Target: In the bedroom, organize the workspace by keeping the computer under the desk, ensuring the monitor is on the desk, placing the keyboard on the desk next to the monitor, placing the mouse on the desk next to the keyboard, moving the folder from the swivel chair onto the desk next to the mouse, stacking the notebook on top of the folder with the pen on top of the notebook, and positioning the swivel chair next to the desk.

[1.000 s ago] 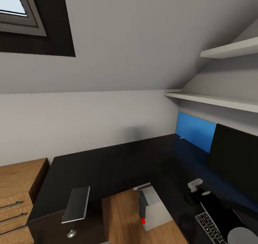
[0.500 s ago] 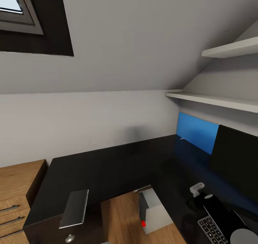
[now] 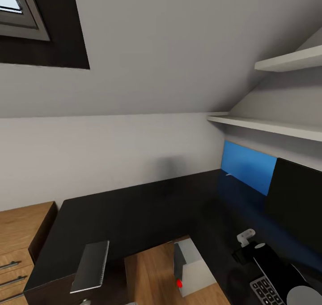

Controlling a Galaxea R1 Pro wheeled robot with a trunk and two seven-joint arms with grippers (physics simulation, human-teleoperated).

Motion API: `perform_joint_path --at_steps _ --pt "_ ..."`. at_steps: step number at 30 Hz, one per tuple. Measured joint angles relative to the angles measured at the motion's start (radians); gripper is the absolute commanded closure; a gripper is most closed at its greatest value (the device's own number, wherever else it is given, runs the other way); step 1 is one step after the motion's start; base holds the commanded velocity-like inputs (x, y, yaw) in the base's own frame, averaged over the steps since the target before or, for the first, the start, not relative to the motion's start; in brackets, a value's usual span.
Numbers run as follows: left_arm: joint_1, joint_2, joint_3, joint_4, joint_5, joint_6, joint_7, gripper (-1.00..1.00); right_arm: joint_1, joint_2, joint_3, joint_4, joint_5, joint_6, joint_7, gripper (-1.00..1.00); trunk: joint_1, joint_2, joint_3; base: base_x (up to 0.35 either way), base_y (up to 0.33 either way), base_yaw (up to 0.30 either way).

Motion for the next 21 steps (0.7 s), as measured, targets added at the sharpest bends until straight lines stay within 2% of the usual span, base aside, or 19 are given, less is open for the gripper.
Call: perform_joint_path --at_steps 3,11,19,21 --pt "0.000 -0.001 0.004 0.000 0.002 0.001 0.001 -1.00 0.000 -0.001 0.000 0.000 0.000 0.020 -0.001 1.00 0.000 0.000 0.000 0.003 0.000 0.000" --pt "0.000 -0.001 0.003 0.000 0.002 0.000 0.000 -1.00 0.000 -0.001 0.000 -0.002 -0.002 0.069 -0.005 1.00 0.031 -0.056 -0.025 0.000 0.000 0.000" --pt "0.000 -0.001 0.002 0.000 0.002 0.000 0.000 -1.00 0.000 0.001 0.000 -0.002 -0.002 0.075 -0.005 1.00 0.061 -0.112 -0.050 0.000 0.000 0.000" --pt "0.000 -0.001 0.002 0.000 0.002 0.000 0.000 -1.00 0.000 0.001 0.000 -0.002 -0.001 0.075 -0.005 1.00 0.061 -0.112 -0.050 0.000 0.000 0.000"
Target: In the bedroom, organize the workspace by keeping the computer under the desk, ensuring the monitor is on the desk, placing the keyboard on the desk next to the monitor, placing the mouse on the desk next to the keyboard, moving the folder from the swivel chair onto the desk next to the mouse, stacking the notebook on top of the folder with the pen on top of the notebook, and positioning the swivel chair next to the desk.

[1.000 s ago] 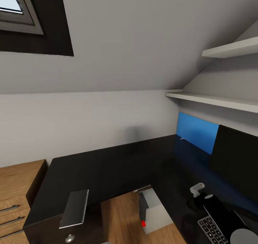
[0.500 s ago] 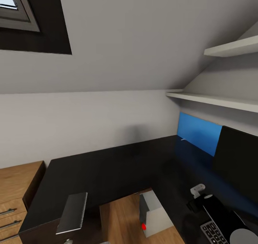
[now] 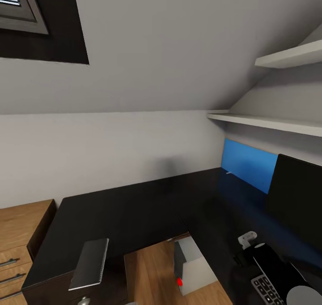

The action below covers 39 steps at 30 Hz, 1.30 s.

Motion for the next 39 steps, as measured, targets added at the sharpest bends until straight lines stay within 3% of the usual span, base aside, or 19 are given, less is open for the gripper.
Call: perform_joint_path --at_steps 22,26,39 --pt "0.000 0.000 0.002 0.000 0.000 -0.001 0.000 -1.00 0.000 0.000 0.005 -0.002 0.003 0.003 -0.005 1.00 0.000 0.000 0.000 0.000 0.000 0.000" --pt "0.000 0.000 0.002 0.000 0.000 -0.001 0.000 -1.00 0.000 0.000 0.005 -0.002 0.003 0.003 -0.006 1.00 0.015 -0.028 -0.012 0.000 0.000 0.000" --pt "-0.001 0.000 0.001 0.000 0.000 -0.001 0.000 -1.00 0.000 0.000 0.005 -0.002 0.003 0.003 -0.005 1.00 0.015 -0.028 -0.013 0.000 0.000 0.000"
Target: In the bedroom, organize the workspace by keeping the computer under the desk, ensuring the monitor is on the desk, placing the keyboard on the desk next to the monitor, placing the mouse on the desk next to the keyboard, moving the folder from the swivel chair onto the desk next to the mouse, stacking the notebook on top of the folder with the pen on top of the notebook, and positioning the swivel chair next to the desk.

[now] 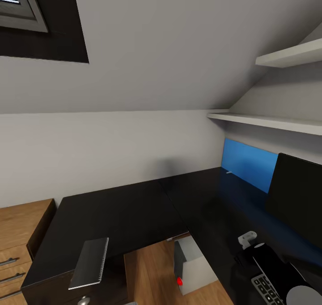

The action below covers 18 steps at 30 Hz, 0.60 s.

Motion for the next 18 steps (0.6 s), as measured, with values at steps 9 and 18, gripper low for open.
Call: perform_joint_path --at_steps 9,18 --pt "0.000 0.000 0.000 0.000 0.000 0.000 0.000 -1.00 0.000 0.000 0.000 0.000 0.000 -0.001 0.000 -1.00 0.000 0.000 0.000 0.000 0.000 0.000" --pt "0.000 0.000 0.000 0.000 0.000 0.000 0.000 -1.00 0.000 0.001 0.000 0.000 0.000 -0.001 0.000 -1.00 0.000 0.000 0.000 0.000 0.000 0.000"
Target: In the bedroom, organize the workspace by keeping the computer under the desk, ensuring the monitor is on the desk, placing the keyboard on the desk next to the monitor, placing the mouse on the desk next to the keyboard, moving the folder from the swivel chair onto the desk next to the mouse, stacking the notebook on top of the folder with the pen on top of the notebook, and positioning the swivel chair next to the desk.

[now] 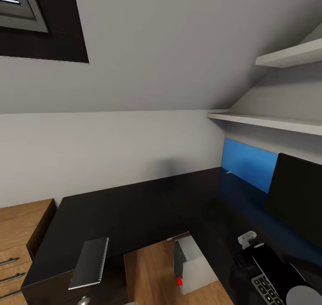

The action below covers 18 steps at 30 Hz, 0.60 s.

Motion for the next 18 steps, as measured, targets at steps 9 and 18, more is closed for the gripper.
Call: perform_joint_path --at_steps 9,18 --pt "0.000 0.000 -0.001 0.000 0.000 0.000 0.000 -1.00 0.000 0.004 -0.002 -0.068 -0.007 0.000 -0.002 -1.00 0.000 0.000 0.000 0.000 0.000 0.000" --pt "0.001 0.000 -0.002 0.000 0.000 0.000 0.000 -1.00 0.001 0.063 -0.004 -0.124 -0.013 0.004 -0.004 -1.00 0.000 0.000 0.000 0.000 0.000 0.000"
